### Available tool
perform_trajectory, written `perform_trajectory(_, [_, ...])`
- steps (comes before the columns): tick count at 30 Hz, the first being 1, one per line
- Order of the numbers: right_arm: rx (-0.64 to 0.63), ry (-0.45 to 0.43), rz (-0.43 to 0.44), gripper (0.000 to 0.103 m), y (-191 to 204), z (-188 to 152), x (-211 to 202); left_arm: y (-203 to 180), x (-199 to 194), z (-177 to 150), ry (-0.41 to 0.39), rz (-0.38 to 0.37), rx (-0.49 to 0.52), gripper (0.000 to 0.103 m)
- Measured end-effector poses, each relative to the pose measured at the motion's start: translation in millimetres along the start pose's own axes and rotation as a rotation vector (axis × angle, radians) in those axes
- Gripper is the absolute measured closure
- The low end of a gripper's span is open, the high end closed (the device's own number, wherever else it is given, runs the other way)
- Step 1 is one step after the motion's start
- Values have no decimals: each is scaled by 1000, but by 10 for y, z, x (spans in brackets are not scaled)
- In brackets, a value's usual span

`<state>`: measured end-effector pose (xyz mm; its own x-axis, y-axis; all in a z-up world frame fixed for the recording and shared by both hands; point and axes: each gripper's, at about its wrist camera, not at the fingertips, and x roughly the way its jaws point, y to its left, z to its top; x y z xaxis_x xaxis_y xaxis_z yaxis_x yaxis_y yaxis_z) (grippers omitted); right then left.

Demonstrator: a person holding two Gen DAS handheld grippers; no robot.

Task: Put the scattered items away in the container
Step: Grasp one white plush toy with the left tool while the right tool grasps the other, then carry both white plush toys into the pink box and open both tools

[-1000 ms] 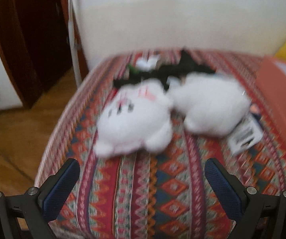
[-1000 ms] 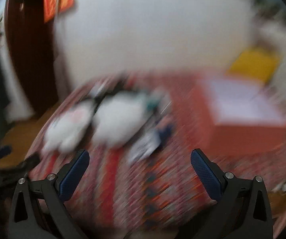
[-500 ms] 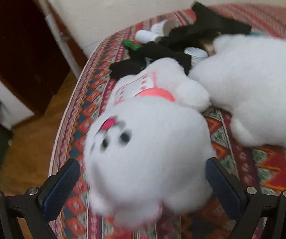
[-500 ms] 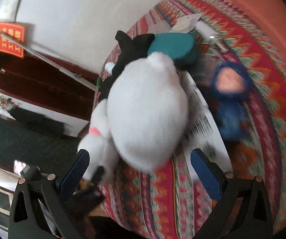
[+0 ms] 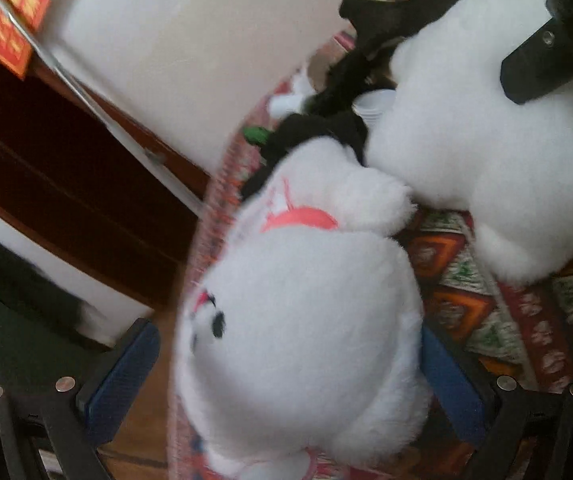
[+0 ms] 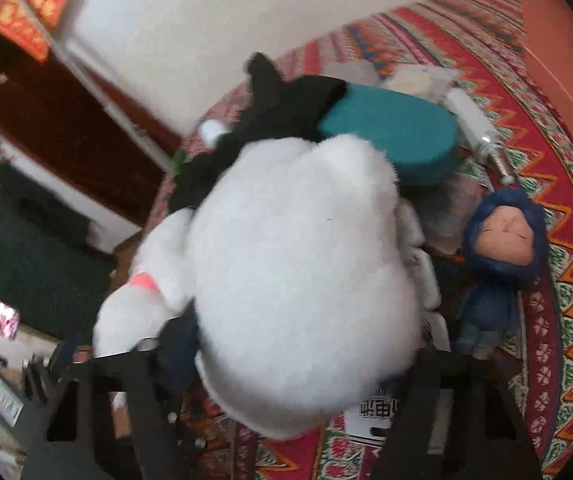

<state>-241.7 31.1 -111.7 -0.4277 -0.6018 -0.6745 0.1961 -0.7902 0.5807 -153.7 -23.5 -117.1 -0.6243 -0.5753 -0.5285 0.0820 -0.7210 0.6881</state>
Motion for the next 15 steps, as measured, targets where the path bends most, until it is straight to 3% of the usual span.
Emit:
perform_trajectory(8, [-195,-125,127,42,507,36,-414,609,264,-17,40,-55,-174,0])
perform_trajectory(11, [-262,-156,121,42,643,18,-491,700,669,-80,177,-76,-198,0])
perform_trajectory(13, [-269,-139,128,42,660,8,-477,728,925,-124,252,-47,-202,0])
perform_trajectory(15, [-248,-104,141,41,629,15,-406,690,1079,-134,274,3,-159,0])
